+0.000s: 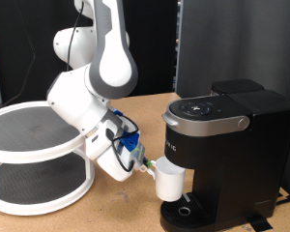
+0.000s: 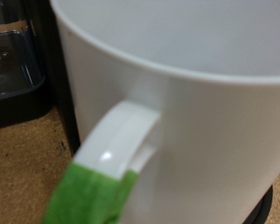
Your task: Make a cup of coffee with the keurig machine
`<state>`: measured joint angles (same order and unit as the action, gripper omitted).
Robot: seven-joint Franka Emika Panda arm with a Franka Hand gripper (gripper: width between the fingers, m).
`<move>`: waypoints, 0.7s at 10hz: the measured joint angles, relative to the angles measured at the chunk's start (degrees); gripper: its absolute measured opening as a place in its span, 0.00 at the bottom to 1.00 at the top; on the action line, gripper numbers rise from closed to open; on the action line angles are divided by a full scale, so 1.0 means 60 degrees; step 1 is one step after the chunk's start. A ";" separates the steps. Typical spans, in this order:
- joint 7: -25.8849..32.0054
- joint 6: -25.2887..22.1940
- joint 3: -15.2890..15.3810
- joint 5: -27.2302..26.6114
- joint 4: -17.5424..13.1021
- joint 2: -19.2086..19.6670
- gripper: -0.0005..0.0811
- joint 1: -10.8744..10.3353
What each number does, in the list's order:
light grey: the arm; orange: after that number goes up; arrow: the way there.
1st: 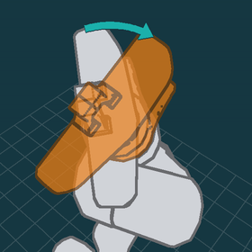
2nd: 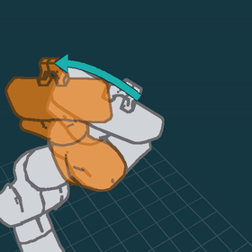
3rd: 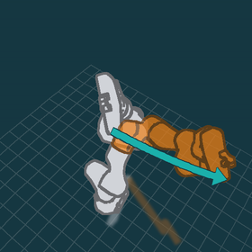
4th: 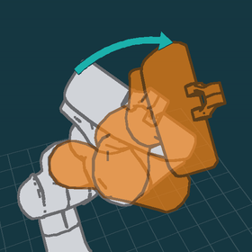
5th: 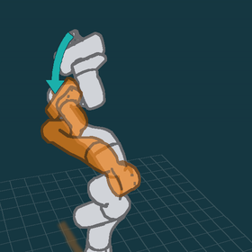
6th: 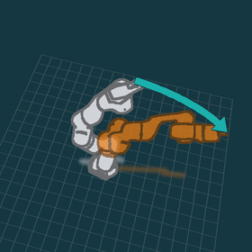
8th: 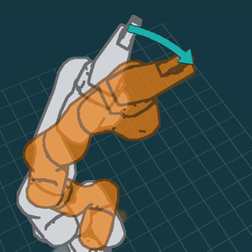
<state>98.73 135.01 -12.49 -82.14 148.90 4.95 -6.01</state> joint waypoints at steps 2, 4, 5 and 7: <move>0.0138 0.0158 0.0213 -0.0361 -0.0111 0.0146 0.09 -0.0038; 0.0214 0.0263 0.0378 -0.0593 -0.0257 0.0363 0.09 -0.0046; 0.0255 0.0327 0.0454 -0.0688 -0.0319 0.0482 0.09 -0.0046; 0.0400 0.0389 0.0569 -0.0878 -0.0436 0.0680 0.09 -0.0047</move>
<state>101.13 137.35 -9.07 -87.41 146.29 9.03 -6.30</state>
